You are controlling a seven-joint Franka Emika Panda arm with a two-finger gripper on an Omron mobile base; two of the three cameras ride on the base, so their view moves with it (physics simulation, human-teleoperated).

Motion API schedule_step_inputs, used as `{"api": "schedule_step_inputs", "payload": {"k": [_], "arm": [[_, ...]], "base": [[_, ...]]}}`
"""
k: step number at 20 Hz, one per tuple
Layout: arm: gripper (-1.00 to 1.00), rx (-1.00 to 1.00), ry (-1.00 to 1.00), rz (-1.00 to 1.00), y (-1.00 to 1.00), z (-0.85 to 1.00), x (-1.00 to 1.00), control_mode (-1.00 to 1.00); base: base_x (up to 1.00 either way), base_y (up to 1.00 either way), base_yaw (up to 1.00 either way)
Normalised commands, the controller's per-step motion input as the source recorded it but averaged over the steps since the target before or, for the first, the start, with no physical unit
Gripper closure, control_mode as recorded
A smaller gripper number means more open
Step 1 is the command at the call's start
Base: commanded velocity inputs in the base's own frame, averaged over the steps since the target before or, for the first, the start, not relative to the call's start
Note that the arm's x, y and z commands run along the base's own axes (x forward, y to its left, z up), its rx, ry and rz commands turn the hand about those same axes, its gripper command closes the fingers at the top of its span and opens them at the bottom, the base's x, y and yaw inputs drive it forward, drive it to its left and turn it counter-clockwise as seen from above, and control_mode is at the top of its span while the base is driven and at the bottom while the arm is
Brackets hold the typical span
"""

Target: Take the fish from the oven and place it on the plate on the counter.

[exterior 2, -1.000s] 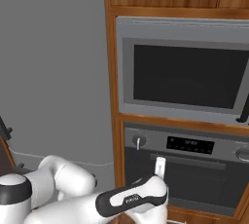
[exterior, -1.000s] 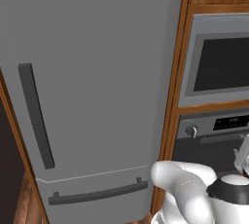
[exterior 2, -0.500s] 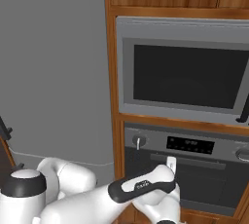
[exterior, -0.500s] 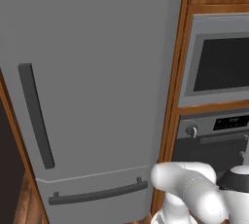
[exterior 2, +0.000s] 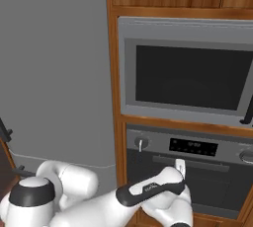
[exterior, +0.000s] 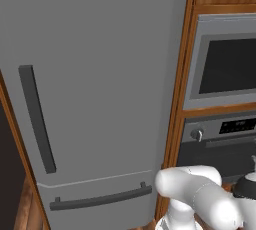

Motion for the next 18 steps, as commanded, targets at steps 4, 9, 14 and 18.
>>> {"api": "schedule_step_inputs", "payload": {"k": [4,9,14,18], "arm": [[-1.00,0.09,0.00,0.18,0.00,-0.13,0.00,-1.00],[-1.00,0.14,0.03,0.22,0.00,-0.29,0.10,-1.00],[-1.00,0.05,0.00,0.03,0.00,-0.13,0.10,-1.00],[-1.00,0.00,0.01,0.00,0.00,-0.07,0.31,-1.00]], "base": [[0.00,0.00,0.00],[0.00,0.00,0.00],[0.00,0.00,0.00],[0.00,0.00,0.00]]}}
